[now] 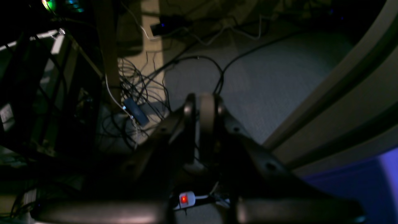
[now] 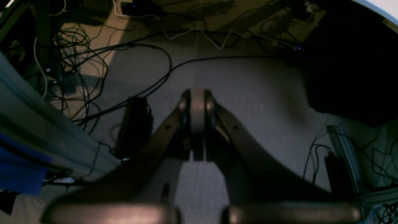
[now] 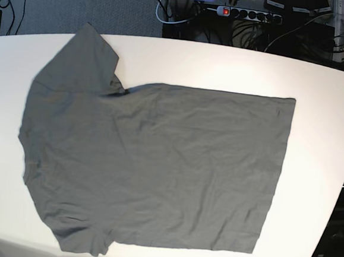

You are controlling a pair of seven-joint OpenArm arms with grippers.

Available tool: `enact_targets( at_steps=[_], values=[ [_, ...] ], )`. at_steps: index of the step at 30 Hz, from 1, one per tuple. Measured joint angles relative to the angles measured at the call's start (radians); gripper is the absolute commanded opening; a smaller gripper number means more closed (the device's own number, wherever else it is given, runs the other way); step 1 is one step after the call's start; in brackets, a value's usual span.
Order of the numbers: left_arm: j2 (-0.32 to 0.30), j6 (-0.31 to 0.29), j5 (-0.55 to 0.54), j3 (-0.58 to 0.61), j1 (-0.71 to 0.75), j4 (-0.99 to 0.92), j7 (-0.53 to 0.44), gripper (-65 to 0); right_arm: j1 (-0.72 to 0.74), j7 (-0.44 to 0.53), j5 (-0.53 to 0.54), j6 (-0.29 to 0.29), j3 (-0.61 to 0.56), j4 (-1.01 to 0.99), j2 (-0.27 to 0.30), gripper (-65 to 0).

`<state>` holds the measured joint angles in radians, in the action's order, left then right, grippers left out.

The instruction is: Fold the T-shirt properly

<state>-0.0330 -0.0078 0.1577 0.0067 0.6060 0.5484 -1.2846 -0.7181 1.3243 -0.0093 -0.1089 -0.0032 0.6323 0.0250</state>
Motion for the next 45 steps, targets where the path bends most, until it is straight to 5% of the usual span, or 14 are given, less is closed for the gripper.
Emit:
enact_targets(
  at_steps=[30,37,45],
  values=[
    [0.043,0.002,-0.008,-0.032,0.255,0.443,0.008,-63.3,-0.002,-0.002,0.000,0.000,-0.001,0.016,0.044,-65.0],
    [0.062,0.005,-0.011,-0.071,0.253,0.460,0.008,-51.6,-0.046,0.000,-0.002,0.002,0.004,0.154,0.060,-65.0],
    [0.058,0.003,-0.011,-0.071,0.244,0.513,0.006,-50.9,-0.047,0.000,-0.003,0.002,0.004,0.168,0.055,-65.0]
  ],
)
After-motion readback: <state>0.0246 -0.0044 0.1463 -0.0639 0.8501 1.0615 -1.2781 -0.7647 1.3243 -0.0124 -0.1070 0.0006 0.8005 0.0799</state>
